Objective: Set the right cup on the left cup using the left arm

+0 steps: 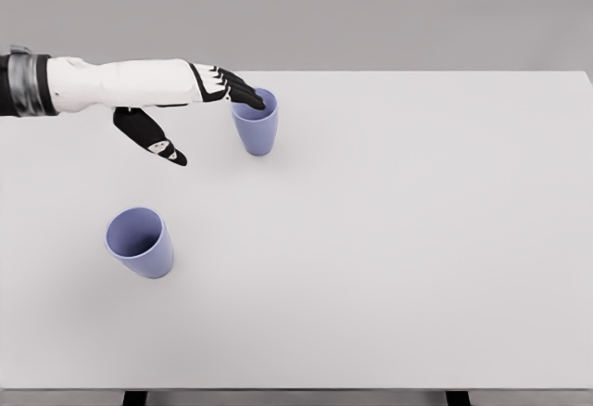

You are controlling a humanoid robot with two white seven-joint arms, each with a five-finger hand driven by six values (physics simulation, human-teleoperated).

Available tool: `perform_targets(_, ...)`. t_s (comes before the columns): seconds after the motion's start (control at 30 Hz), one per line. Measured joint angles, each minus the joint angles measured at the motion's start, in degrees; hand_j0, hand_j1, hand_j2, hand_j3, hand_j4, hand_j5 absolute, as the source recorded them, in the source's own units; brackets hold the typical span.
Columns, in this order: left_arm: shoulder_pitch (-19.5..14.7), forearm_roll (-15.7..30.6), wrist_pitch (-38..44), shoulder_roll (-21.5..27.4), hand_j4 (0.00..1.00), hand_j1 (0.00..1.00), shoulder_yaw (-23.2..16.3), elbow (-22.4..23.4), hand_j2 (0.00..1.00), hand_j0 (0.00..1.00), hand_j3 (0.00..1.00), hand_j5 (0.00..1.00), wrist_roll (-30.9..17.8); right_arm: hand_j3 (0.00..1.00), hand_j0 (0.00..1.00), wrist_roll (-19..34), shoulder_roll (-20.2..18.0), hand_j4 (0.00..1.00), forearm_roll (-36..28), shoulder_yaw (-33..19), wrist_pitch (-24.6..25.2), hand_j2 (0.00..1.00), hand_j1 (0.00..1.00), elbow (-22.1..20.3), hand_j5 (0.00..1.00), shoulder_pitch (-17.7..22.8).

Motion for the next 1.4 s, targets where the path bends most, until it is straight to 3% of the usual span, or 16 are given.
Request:
perform_targets(0.07,-1.6,-0.1,0.0,-0.3,1.00,1.00,-0.1,1.7,1.00,1.00,1.00,1.00,0.0,1.00,1.00,0.0,0.0,1.00,-0.1,0.0,0.1,1.00,1.00,0.2,1.00,2.2)
perform_targets(0.3,-1.7,-2.7,0.0,-5.3,1.00,1.00,-0.2,10.6,1.00,1.00,1.00,1.00,0.0,1.00,1.00,0.0,0.0,1.00,-0.2,-0.1,0.1,1.00,1.00,0.1,1.00,2.3)
perform_targets(0.67,-3.8,-9.7,0.0,-14.6,1.00,1.00,0.0,19.8,1.00,1.00,1.00,1.00,0.0,1.00,1.00,-0.1,0.0,1.00,-0.2,0.0,0.1,1.00,1.00,0.1,1.00,2.2)
perform_targets(0.97,-4.7,-11.1,0.0,-20.0,1.00,1.00,-0.3,34.3,1.00,1.00,1.00,1.00,0.0,1.00,1.00,0.0,0.0,1.00,-0.2,0.0,0.1,1.00,1.00,0.1,1.00,2.3)
perform_targets(1.17,-4.7,-12.9,0.0,-23.7,1.00,1.00,-0.3,37.6,1.00,1.00,1.00,1.00,0.0,1.00,1.00,-0.1,0.0,1.00,-0.2,0.0,0.1,1.00,1.00,0.1,1.00,2.2)
perform_targets(1.4,-4.7,-13.6,0.0,-24.8,1.00,1.00,-0.3,38.6,1.00,1.00,1.00,1.00,0.0,1.00,1.00,-0.1,0.0,1.00,-0.2,0.0,0.1,1.00,1.00,0.1,1.00,2.3)
